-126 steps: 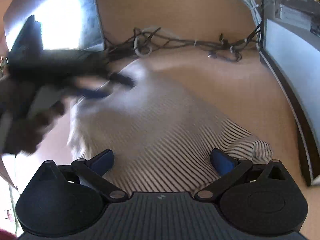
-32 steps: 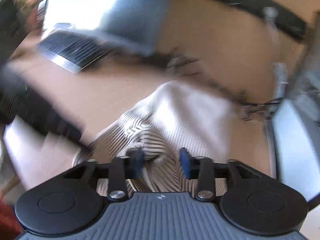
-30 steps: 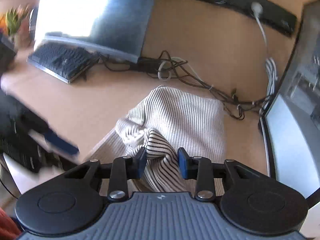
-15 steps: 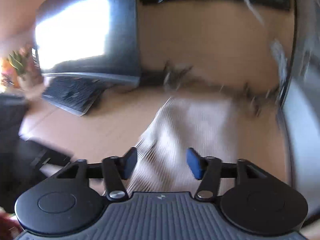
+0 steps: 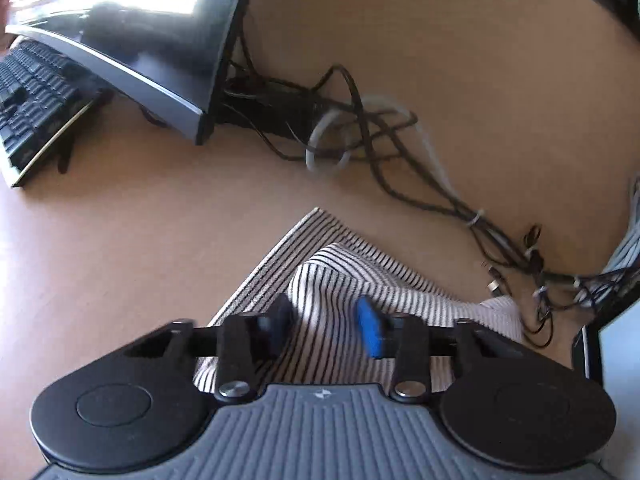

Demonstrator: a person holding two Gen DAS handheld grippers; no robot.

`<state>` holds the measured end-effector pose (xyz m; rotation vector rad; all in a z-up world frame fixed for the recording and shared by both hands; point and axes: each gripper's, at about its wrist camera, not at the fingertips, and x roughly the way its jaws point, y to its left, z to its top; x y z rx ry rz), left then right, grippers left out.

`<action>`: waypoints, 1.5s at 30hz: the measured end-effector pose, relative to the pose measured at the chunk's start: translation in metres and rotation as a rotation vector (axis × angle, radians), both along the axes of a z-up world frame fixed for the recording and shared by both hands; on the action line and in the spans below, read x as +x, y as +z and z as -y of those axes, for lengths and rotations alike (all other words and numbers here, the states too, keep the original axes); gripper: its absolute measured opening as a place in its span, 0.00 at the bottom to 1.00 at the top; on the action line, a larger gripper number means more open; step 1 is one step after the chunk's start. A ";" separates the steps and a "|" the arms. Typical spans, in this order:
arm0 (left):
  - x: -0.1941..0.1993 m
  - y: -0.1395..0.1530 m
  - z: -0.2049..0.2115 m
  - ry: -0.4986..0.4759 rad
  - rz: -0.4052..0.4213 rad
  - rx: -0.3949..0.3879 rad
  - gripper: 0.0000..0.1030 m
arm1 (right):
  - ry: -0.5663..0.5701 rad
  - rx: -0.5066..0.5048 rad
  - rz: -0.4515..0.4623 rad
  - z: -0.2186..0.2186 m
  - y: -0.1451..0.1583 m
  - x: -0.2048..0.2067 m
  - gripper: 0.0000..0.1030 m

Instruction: Fold clothes

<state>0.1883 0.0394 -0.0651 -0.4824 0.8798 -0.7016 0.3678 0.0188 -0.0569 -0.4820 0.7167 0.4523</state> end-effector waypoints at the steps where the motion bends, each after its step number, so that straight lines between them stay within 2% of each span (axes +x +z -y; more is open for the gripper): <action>1: -0.001 0.001 0.000 -0.027 0.017 -0.014 0.77 | -0.008 0.019 0.009 0.005 0.007 -0.002 0.14; 4: 0.003 -0.001 0.004 -0.092 0.035 -0.024 0.79 | -0.041 0.066 0.055 0.016 0.029 -0.004 0.12; 10: 0.017 -0.023 0.012 -0.142 -0.047 -0.011 0.81 | -0.121 0.205 0.119 0.041 0.075 0.004 0.11; 12: 0.017 -0.024 0.012 -0.144 -0.049 -0.010 0.81 | -0.126 0.228 0.083 0.042 0.069 0.017 0.11; 17: 0.014 -0.024 0.011 -0.134 -0.044 -0.004 0.81 | -0.129 0.299 -0.125 0.039 0.016 0.040 0.15; 20: 0.012 -0.024 0.010 -0.124 -0.041 0.003 0.82 | -0.173 0.371 -0.160 0.048 0.010 0.037 0.31; 22: 0.011 -0.023 0.008 -0.117 -0.046 0.004 0.83 | -0.193 0.405 -0.141 0.060 0.022 0.026 0.76; 24: 0.011 -0.022 0.008 -0.110 -0.050 0.005 0.87 | -0.196 0.420 -0.103 0.074 0.038 0.009 0.79; 26: 0.010 -0.019 0.012 -0.106 -0.046 0.016 0.92 | -0.172 0.393 -0.045 0.090 0.052 -0.016 0.87; 27: 0.008 -0.018 0.014 -0.106 -0.042 0.026 0.93 | -0.165 0.381 -0.017 0.100 0.059 -0.032 0.98; 28: 0.006 -0.015 0.018 -0.110 -0.030 0.052 0.94 | -0.160 0.376 0.003 0.110 0.063 -0.047 1.00; 32: -0.005 -0.005 0.031 -0.142 0.020 0.145 0.94 | -0.217 0.393 -0.003 0.150 0.057 -0.099 1.00; 35: -0.017 0.005 0.028 -0.170 0.038 0.163 0.95 | -0.220 0.354 -0.022 0.157 0.039 -0.117 1.00; 38: -0.023 0.014 0.014 -0.139 0.044 0.171 0.99 | -0.211 0.304 -0.042 0.159 0.019 -0.132 1.00; 42: -0.014 0.032 -0.005 0.013 0.052 0.146 1.00 | -0.198 0.238 -0.068 0.161 -0.008 -0.151 1.00; 45: -0.001 0.045 -0.008 0.143 0.071 0.159 1.00 | -0.234 0.315 -0.062 0.171 -0.019 -0.160 1.00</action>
